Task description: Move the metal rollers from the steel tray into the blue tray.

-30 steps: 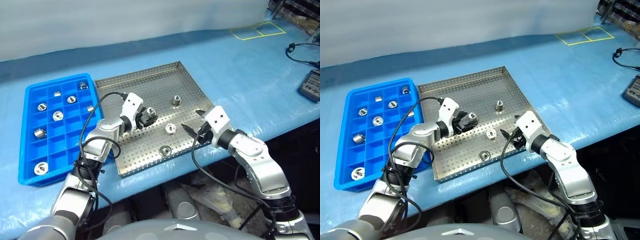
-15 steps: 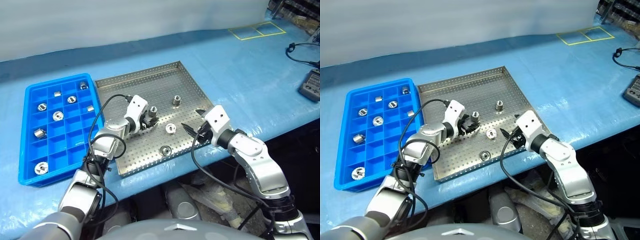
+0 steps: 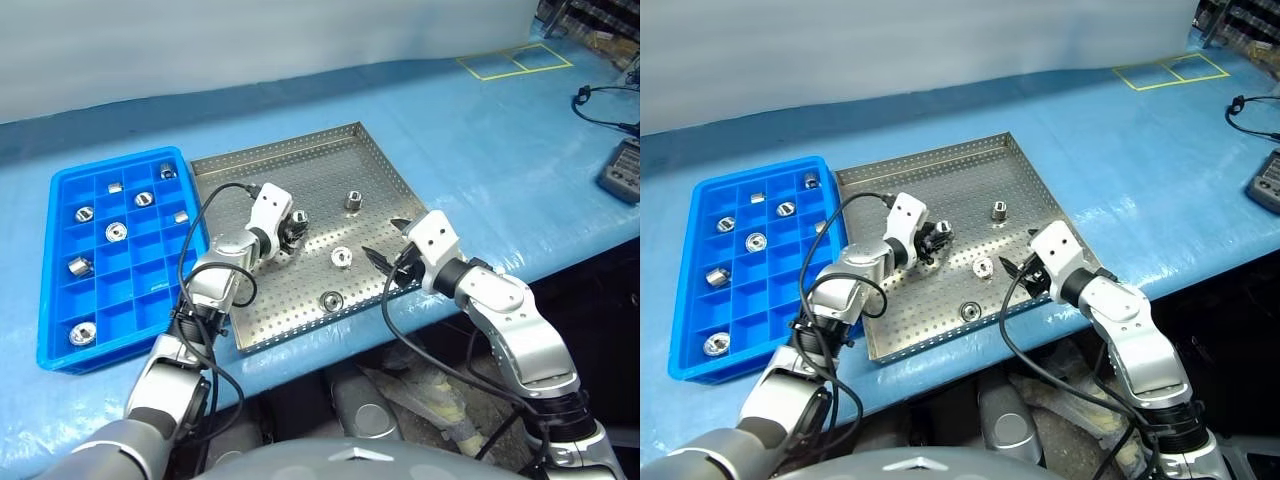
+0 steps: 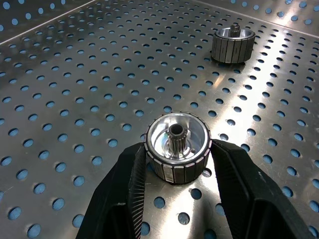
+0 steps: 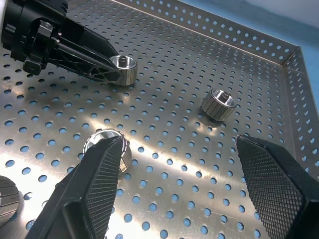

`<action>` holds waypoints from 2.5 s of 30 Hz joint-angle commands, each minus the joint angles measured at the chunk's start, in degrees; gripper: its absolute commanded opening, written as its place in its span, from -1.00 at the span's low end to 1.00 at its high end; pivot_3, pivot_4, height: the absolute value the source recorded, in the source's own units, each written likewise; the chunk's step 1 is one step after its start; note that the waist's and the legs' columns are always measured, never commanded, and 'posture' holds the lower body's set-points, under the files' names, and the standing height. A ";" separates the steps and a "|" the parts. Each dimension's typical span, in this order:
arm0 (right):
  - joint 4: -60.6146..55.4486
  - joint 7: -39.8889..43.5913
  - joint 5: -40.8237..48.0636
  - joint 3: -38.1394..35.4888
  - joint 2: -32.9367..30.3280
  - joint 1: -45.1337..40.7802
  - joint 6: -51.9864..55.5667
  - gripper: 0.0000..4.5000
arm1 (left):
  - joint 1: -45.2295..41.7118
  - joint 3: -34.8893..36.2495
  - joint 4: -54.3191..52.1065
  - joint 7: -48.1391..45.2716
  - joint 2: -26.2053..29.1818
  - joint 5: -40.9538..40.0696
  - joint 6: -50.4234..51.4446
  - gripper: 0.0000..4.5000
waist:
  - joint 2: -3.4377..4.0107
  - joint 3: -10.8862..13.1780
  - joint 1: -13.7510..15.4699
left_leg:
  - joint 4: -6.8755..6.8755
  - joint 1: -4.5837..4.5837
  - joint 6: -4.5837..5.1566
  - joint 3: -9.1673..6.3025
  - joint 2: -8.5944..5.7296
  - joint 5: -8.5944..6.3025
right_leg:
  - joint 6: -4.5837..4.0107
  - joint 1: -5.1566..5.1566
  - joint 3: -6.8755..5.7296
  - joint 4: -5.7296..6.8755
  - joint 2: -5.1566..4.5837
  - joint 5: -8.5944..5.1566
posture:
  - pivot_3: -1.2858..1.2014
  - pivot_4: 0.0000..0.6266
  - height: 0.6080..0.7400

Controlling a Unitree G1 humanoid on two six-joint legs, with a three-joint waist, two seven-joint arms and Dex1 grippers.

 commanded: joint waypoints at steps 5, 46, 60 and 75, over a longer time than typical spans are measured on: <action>-2.01 -0.40 -0.09 -0.30 0.05 -0.99 -0.63 0.70 | -0.98 1.31 -0.94 0.32 -0.06 0.31 -1.13 -0.23 | 0.00 0.00 0.00 | 0.00 0.00 0.00 0.00 0.00 0.00 | 0.00 0.00 0.00 0.00 0.00 0.00 | -0.24 -0.52 1.00; 4.03 4.06 -0.51 3.64 0.82 -6.33 -2.52 0.70 | 33.14 33.26 -49.51 12.92 12.13 -4.20 22.90 -0.23 | -0.02 0.01 9.48 | -0.01 -0.11 -0.07 -0.05 0.06 -0.02 | -0.34 -0.21 -0.57 0.10 -0.62 -0.12 | -0.10 -0.52 1.00; 3.57 3.51 -0.62 2.91 0.71 -5.52 -2.58 0.70 | 32.19 29.10 -48.11 9.96 13.45 -5.94 22.60 0.10 | -0.02 0.01 9.40 | -0.01 -0.12 -0.06 -0.04 0.04 -0.03 | -0.36 -0.19 -0.62 0.09 -0.56 -0.12 | -0.12 -0.52 1.00; 4.85 3.82 -0.83 3.17 0.65 -6.29 -3.34 0.70 | 31.96 33.56 -49.84 9.88 10.02 -9.54 18.82 0.99 | -0.02 0.01 9.62 | -0.01 -0.10 -0.06 -0.05 0.06 -0.02 | -0.38 -0.17 -0.65 0.09 -0.52 -0.14 | -0.10 -0.52 1.00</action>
